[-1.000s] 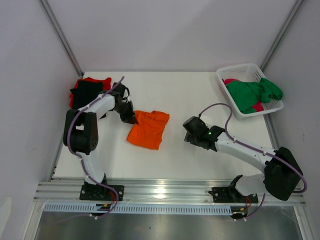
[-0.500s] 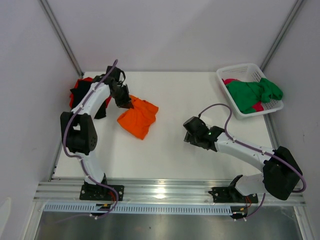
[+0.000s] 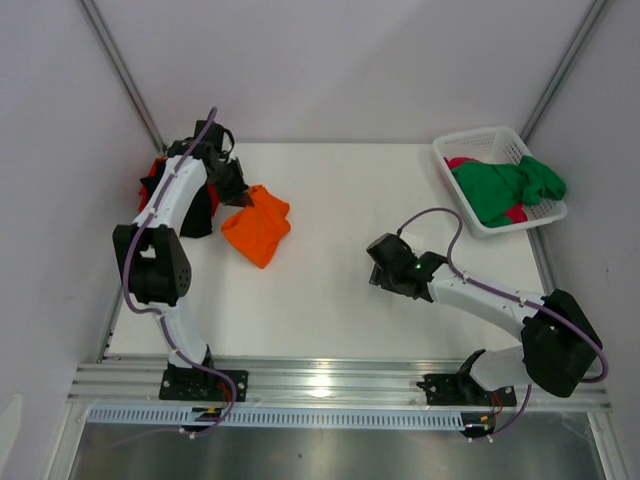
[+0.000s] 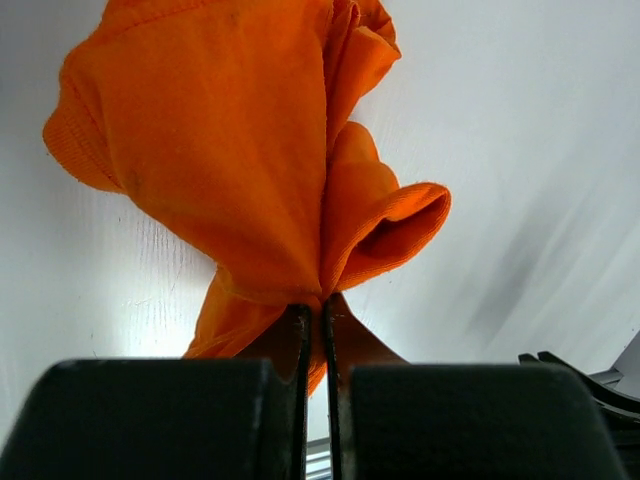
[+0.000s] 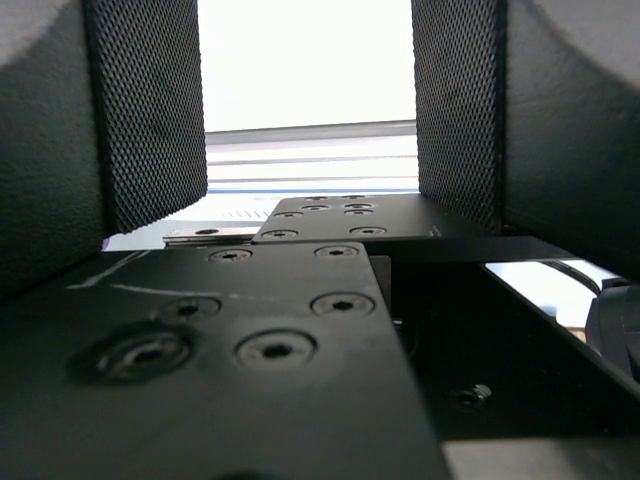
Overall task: Fold and stack the t-shirts
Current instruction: Put the neatly folded tshirt into the corner of the board with the left arm
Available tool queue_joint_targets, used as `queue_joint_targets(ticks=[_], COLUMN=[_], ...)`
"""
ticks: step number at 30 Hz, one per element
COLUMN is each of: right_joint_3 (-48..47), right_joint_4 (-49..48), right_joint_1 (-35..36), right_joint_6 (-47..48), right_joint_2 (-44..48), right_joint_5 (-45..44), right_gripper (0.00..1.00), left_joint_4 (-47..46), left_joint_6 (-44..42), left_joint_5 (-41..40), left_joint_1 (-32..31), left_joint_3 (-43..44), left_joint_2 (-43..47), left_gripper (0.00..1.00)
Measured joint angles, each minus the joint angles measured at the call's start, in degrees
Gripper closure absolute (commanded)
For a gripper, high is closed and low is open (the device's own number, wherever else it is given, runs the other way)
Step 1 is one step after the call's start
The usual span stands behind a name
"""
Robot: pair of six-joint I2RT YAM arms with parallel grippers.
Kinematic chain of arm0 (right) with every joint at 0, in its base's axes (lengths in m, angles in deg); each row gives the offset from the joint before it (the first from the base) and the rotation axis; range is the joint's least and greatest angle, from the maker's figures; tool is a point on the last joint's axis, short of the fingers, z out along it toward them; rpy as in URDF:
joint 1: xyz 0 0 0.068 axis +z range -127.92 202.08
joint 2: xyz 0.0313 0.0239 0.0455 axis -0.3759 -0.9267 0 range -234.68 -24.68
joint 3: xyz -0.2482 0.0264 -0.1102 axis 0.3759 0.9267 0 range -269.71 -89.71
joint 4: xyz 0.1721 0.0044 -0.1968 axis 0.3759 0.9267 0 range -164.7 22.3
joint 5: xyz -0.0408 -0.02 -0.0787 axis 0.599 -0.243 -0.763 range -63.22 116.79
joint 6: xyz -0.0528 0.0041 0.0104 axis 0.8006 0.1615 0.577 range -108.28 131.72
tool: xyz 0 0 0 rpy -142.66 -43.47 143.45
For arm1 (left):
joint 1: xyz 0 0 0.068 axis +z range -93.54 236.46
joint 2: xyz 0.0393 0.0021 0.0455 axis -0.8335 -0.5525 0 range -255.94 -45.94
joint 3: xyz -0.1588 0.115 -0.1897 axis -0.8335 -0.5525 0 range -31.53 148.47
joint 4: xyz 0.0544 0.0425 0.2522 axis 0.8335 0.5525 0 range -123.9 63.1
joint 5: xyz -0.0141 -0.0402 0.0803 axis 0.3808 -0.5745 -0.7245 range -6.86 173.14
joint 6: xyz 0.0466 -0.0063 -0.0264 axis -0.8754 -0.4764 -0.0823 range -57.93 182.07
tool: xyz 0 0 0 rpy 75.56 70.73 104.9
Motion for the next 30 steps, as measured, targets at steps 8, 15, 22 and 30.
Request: queue_joint_targets(ticks=[8, 15, 22, 30], right_joint_3=[0.00, 0.00, -0.02, -0.59], right_joint_4=[-0.11, -0.59, -1.46, -1.79], right_joint_1=[-0.42, -0.52, -0.68, -1.07], right_joint_6=[0.33, 0.52, 0.81, 1.84], right_joint_2=[-0.87, -2.23, -4.09, -6.49], right_joint_5=[0.31, 0.61, 0.96, 1.31], right_gripper=[0.40, 0.40, 0.40, 0.40], left_joint_4=[0.63, 2.36, 6.56, 9.73], left_joint_6=[-0.44, -1.25, -2.51, -5.49], left_joint_5=[0.04, -0.79, -2.84, -3.39], left_joint_1=[0.37, 1.53, 3.78, 6.67], left_joint_3=[0.48, 2.80, 13.16, 24.22], left_joint_2=[-1.22, -2.29, -6.56, -11.69], left_gripper=[0.99, 0.99, 0.99, 0.99])
